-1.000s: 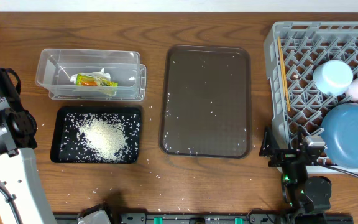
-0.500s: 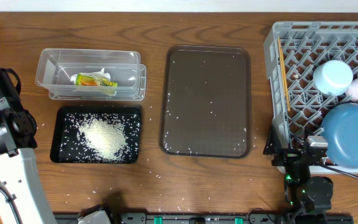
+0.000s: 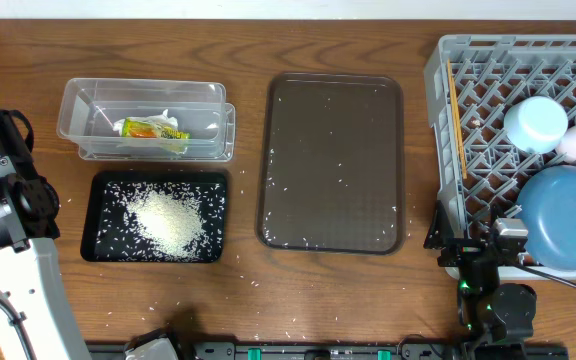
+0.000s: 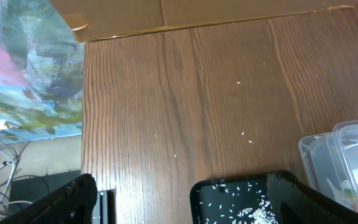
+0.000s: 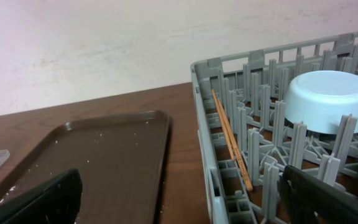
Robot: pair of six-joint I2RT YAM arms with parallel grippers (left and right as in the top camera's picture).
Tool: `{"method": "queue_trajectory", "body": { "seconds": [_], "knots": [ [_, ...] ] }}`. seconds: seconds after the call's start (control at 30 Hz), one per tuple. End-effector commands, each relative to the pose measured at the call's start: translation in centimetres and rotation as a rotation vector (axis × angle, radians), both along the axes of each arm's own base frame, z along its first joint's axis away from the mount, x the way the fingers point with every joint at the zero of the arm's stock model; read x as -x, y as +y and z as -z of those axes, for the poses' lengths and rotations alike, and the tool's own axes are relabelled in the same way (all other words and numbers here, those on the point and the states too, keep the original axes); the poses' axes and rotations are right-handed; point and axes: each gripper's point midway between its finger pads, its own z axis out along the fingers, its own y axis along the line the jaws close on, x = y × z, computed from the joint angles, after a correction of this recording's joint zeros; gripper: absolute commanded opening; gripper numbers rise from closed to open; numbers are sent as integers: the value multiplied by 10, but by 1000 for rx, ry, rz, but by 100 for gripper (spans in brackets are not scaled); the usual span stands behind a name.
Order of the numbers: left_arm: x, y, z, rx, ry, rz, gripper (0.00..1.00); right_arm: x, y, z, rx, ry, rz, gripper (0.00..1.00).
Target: Sort waste into correct bins and load items into the dishwasher rack
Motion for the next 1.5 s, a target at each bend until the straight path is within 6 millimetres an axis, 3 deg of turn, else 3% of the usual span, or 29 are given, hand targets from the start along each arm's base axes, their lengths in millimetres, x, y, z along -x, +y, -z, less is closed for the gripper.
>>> {"method": "queue_trajectory", "body": {
  "seconds": [0.0,0.4,0.63,0.77,1.07,1.23,1.33,1.47],
  "knots": [
    [3,3,-2,-16,9,-12,91,0,-3,1,15,-1,15,99],
    [5,2,-4,-18,3,-12,91,0,-3,1,15,-1,16,99],
    [20,-7,-14,-31,-22,1,90,0,-3,1,15,-1,16,99],
    [38,-43,-2,90,15,106,91,0,-3,1,15,-1,16,99],
    [34,-122,17,270,-19,463,90,0,-3,1,15,-1,16,99],
    [48,-167,37,418,32,656,91,0,-3,1,15,-1,16,99],
    [52,-192,38,514,5,750,90,0,-3,1,15,-1,16,99],
    [56,-202,36,564,-21,783,90,0,-3,1,15,-1,15,99]
  ]
}}
